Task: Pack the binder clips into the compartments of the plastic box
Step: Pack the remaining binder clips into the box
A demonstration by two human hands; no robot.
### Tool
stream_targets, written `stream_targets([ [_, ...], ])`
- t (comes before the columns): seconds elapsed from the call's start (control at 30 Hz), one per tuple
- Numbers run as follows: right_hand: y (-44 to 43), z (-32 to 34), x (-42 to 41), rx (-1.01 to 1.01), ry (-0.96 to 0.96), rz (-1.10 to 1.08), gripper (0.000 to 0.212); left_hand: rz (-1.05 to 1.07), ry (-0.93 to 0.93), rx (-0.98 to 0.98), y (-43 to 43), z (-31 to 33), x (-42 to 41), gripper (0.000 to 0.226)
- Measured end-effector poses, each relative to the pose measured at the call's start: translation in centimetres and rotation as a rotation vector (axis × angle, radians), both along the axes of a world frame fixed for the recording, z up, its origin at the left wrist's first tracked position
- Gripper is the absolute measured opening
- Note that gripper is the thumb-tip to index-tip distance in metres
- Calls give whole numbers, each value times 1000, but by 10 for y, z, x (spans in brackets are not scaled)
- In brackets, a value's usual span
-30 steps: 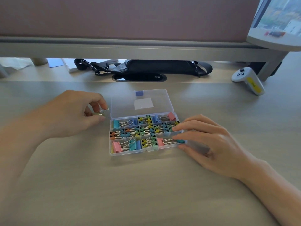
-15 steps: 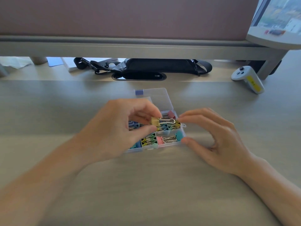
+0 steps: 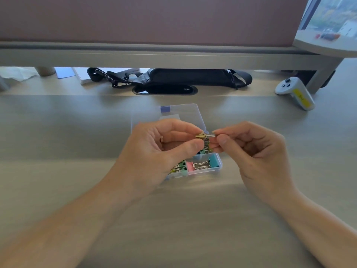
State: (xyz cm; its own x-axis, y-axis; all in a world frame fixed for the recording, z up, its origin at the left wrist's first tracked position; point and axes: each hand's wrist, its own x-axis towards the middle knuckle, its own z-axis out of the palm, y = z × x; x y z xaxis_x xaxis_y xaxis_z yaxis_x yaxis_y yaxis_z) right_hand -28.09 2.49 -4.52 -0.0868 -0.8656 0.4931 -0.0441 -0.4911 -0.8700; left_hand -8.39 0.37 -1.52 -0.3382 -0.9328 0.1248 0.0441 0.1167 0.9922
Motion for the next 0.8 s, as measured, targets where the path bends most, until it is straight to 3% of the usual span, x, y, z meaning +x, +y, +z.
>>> stream_targets([
  [0.13, -1, -1, -1, 35, -12, 43, 12, 9, -30, -28, 1, 1, 0, 17],
  [0.3, -3, -3, -15, 60, 176, 113, 8, -18, -448, -405, 1, 6, 9, 32],
  [0.37, -4, -3, -16, 47, 207, 106, 10, 27, -506, -493, 2, 6, 9, 35],
  [0.5, -5, -3, -17, 37, 205, 78, 18, 83, -520, -468, 2, 4, 8, 25],
  [0.6, -7, -7, -20, 44, 213, 49, 13, 89, -536, -432, 3, 3, 8, 21],
  [0.8, -10, -16, -27, 23, 370, -4, 11, 76, -601, -430, 1, -5, 10, 16],
])
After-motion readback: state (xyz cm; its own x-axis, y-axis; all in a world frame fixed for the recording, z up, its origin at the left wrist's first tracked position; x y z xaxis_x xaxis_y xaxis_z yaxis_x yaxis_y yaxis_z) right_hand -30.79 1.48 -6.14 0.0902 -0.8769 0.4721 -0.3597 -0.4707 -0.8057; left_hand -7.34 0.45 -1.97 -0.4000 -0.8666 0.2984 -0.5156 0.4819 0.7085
